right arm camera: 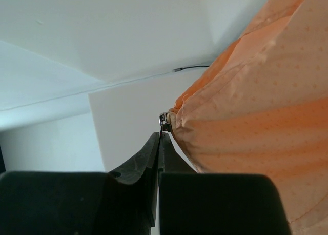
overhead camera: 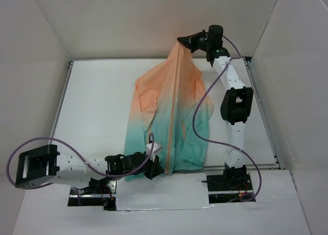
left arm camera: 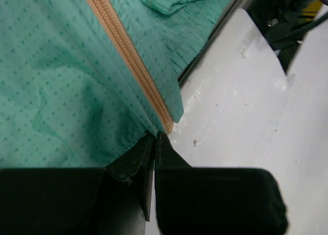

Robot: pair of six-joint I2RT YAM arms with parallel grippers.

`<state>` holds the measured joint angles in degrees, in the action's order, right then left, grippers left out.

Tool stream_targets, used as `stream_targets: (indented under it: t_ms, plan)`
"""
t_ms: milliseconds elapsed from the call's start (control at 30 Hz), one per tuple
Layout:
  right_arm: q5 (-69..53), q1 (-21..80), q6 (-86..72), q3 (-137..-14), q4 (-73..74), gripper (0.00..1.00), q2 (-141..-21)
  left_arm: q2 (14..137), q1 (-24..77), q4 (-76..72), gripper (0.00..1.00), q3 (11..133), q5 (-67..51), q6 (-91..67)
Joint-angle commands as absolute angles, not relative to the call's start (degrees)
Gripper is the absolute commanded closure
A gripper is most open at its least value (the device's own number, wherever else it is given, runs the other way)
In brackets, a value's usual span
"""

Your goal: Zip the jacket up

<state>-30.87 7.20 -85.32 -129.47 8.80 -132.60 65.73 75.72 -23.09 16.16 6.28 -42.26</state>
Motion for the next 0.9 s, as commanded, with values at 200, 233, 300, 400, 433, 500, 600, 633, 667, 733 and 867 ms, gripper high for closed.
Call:
stream_targets:
  t_ms: [200, 233, 300, 400, 433, 500, 600, 633, 667, 733, 867]
  plan:
    - [-30.93, 4.22, -84.02, -135.28, -8.17, 1.00, -134.03, 73.92, 76.99, -15.03, 1.00, 19.69, 4.21, -45.35]
    - [-31.55, 4.57, -84.20, -133.00, -9.22, 1.00, -132.99, 73.39, 77.08, -13.90, 1.00, 19.86, 5.52, -45.70]
    - [-31.29, 5.53, -83.33, -125.97, -11.86, 1.00, -132.10, 71.73, 76.91, -12.57, 1.00, 20.04, 9.73, -46.84]
    - [-30.06, 6.76, -81.05, -119.46, -13.88, 1.00, -130.96, 71.28, 75.24, -8.71, 1.00, 21.18, 13.26, -48.94]
    - [-29.71, 7.38, -80.60, -118.23, -14.15, 0.97, -130.96, 71.37, 73.67, -7.66, 1.00, 22.23, 13.53, -49.13]
    - [-29.53, 7.82, -79.64, -116.90, -13.89, 0.83, -131.92, 71.54, 72.25, -4.23, 0.80, 24.33, 14.67, -49.57]
    - [-31.64, 8.17, -79.45, -114.01, -16.95, 0.43, -131.67, 69.97, 71.54, 0.34, 0.14, 27.06, 17.48, -50.10]
    - [-31.90, 8.26, -79.28, -111.73, -19.05, 0.26, -131.23, 69.18, 71.19, 2.09, 0.02, 27.68, 18.71, -50.01]
    - [-32.25, 8.44, -78.58, -111.19, -19.07, 0.08, -130.70, 68.39, 71.02, 4.28, 0.01, 28.38, 19.24, -49.31]
    - [-32.52, 8.61, -74.47, -112.58, -15.32, 0.00, -129.12, 65.40, 70.32, 7.28, 0.00, 30.93, 21.17, -49.22]
    - [-31.65, 8.70, -69.36, -109.70, -12.22, 0.00, -123.59, 59.78, 66.28, 18.87, 0.01, 37.60, 28.99, -52.63]
